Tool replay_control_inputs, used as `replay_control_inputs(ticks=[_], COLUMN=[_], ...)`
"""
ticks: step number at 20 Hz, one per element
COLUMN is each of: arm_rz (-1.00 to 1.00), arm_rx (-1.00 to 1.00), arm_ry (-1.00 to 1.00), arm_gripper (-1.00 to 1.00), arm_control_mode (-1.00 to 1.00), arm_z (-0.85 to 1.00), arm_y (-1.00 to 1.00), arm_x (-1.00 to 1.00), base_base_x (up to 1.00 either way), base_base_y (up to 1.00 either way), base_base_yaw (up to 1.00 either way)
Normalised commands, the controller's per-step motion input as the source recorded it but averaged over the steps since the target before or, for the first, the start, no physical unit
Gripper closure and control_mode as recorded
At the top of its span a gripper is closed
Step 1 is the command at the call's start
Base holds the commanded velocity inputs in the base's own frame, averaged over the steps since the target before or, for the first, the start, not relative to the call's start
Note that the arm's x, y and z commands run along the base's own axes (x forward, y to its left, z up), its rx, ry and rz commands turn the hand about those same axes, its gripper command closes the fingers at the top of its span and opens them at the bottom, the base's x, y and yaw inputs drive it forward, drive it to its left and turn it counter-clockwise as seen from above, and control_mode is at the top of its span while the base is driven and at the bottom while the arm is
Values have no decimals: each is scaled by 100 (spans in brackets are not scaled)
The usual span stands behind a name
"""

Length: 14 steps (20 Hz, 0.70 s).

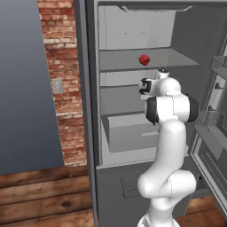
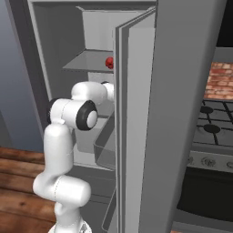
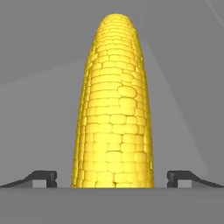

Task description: Place the cold items (bell pepper and corn) from the fridge in one tupperware on the dining counter. Place the warm items (kebab skewer and hot dog) in the stove area in another tupperware.

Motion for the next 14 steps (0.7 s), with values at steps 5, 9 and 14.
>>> replay_control_inputs(ticks=[5, 9, 14], arm_rz=[9, 14, 10], arm_rx=[0, -1, 0], arm_ry=[0, 0, 4], arm_gripper=[100, 100, 100], arm_control_mode=[-100, -100, -100], arm_z=[-54, -45, -41], arm_y=[0, 0, 0], arm_x=[0, 0, -17], base_base_x=[0, 0, 0], base_base_y=[0, 0, 0], base_base_yaw=[0, 0, 0])
